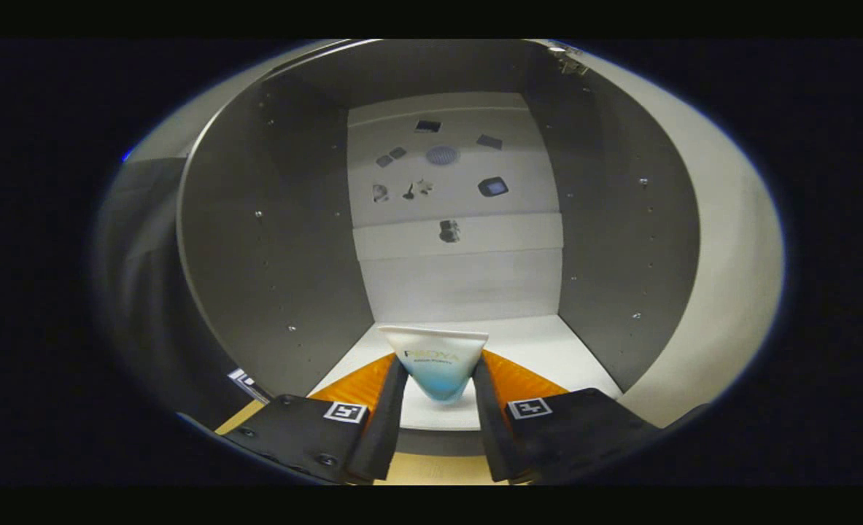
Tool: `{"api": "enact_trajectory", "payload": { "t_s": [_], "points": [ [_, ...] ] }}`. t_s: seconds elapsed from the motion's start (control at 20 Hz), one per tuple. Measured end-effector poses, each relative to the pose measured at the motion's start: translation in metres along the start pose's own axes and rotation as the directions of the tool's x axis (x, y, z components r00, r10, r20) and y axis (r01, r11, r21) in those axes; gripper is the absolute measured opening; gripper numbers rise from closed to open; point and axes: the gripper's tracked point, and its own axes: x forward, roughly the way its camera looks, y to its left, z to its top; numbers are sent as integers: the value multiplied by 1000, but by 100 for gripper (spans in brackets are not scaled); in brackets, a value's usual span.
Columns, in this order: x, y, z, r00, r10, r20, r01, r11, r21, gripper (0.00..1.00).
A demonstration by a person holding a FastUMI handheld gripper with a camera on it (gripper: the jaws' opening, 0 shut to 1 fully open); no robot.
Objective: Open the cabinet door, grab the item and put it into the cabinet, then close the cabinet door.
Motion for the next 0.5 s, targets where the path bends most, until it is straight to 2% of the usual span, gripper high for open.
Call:
{"api": "enact_trajectory", "payload": {
  "t_s": [0.25, 0.5],
  "points": [
    [26, 5, -18, 996, 4, -84, -4, 1000, 5, 56],
    [30, 10, -20, 997, 6, -82, -7, 1000, -19, 58]
  ]
}}
